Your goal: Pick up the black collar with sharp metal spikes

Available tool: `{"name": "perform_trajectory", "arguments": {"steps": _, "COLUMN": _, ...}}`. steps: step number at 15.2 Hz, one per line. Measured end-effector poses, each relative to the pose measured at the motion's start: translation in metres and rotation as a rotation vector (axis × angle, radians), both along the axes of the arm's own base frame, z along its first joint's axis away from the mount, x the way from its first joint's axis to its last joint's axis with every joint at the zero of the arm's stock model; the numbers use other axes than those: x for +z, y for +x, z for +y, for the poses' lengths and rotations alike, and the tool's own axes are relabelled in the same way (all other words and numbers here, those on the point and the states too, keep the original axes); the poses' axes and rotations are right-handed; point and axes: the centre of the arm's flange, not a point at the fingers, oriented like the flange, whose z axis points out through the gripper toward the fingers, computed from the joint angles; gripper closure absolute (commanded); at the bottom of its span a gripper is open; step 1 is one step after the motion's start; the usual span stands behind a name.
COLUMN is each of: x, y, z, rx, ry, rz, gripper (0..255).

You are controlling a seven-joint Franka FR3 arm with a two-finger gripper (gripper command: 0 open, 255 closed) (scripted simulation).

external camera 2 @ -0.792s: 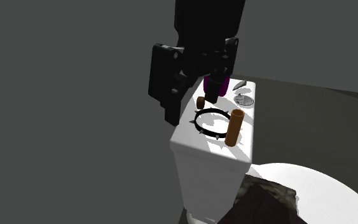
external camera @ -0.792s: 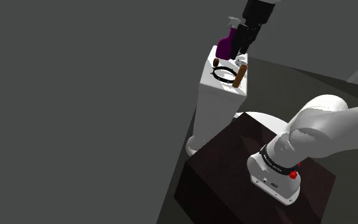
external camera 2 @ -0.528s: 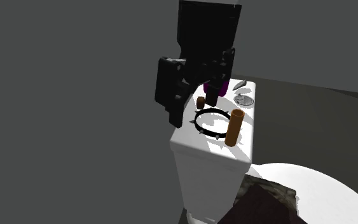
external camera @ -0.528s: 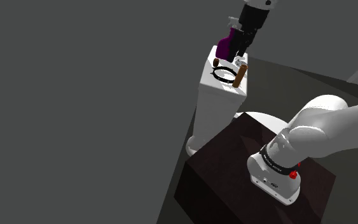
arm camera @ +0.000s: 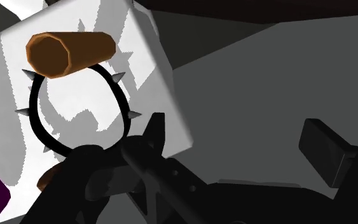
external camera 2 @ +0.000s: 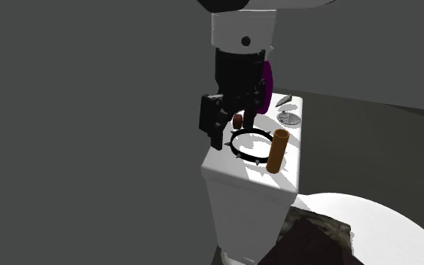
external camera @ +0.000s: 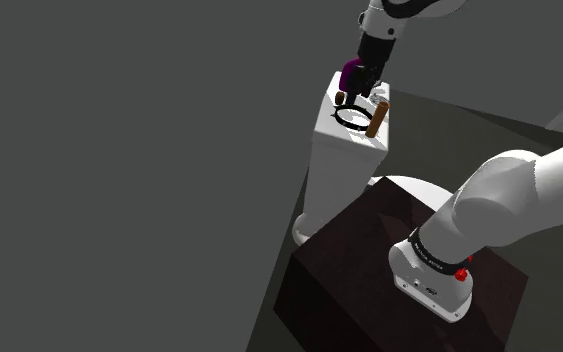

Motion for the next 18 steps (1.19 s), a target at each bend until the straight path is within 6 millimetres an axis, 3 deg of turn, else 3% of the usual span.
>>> {"name": "perform_trajectory", "arguments": {"steps": 11, "x": -0.097, "y": 0.066, "z": -0.079, "rx": -0.01, "ry": -0.048, "rz": 0.057, "gripper": 0}}
{"name": "perform_trajectory", "arguments": {"steps": 18, "x": -0.138, "y": 0.07, "z": -0.084, "rx": -0.01, "ry": -0.052, "rz": 0.062, "gripper": 0}}
